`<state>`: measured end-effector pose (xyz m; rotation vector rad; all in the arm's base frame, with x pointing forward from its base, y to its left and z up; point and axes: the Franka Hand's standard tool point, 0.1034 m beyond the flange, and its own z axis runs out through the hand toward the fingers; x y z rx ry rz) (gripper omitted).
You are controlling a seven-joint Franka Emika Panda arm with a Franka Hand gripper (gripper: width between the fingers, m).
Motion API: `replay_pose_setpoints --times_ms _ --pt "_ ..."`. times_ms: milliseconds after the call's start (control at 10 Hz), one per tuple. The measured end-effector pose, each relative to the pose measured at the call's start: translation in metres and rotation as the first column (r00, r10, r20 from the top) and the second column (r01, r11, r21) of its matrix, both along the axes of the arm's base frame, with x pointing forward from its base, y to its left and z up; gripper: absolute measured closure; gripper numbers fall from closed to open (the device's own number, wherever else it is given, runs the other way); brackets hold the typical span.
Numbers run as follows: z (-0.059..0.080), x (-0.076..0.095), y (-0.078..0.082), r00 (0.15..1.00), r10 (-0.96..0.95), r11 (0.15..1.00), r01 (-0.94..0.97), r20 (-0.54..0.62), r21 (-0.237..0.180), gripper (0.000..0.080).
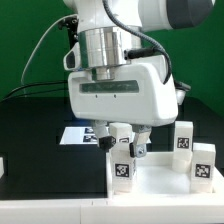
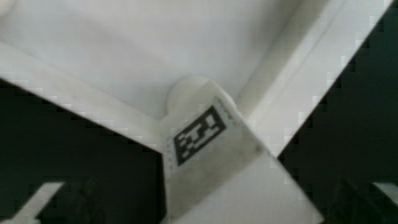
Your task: Assemble square table
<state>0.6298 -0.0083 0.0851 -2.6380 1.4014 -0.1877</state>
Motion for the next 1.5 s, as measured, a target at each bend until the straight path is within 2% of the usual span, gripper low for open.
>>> replay_pose_setpoints --times_ms 100,200,300,400,500,600,700,800,900,1100,1200,1300,1400,1500 --pt "0.0 0.0 -0.001 1.0 0.03 1.0 -0.03 0.001 -0.007 0.0156" --pt "-0.001 0.0 0.001 0.974 0.225 0.973 -0.224 0.0 -0.054 0.0151" --pt "-0.003 0.002 0.007 0.906 0.423 0.902 -0.422 -0.012 -0.091 0.015" --pt "-0.006 0.002 0.012 0.869 0.494 0.864 -0.495 -0.024 -0.091 0.015" --pt "-0.007 0.003 0.011 0.883 0.469 0.879 -0.469 -0.024 -0.088 0.015" --pt "-0.007 0.003 0.011 0.883 0.469 0.879 -0.469 -0.024 -0.088 0.0282" --pt "-0.007 0.003 0.011 0.892 0.451 0.888 -0.452 -0.024 -0.085 0.0282" --pt "-0.007 0.002 0.011 0.923 0.383 0.921 -0.384 -0.024 -0.073 0.0465" --pt "-0.007 0.002 0.009 0.956 0.291 0.955 -0.292 -0.026 -0.059 0.0509" --pt "-0.008 0.001 0.009 0.981 0.191 0.98 -0.192 -0.029 -0.043 0.0509" --pt "-0.008 0.001 0.009 0.999 0.012 1.0 -0.013 -0.034 -0.02 0.0509" --pt "-0.007 -0.002 0.015 0.981 -0.173 0.985 0.174 -0.085 0.004 0.0509" --pt "-0.003 -0.001 0.018 0.92 -0.363 0.928 0.372 -0.145 0.033 0.0509" --pt "-0.003 0.003 0.015 0.832 -0.531 0.835 0.546 -0.162 0.065 0.0511"
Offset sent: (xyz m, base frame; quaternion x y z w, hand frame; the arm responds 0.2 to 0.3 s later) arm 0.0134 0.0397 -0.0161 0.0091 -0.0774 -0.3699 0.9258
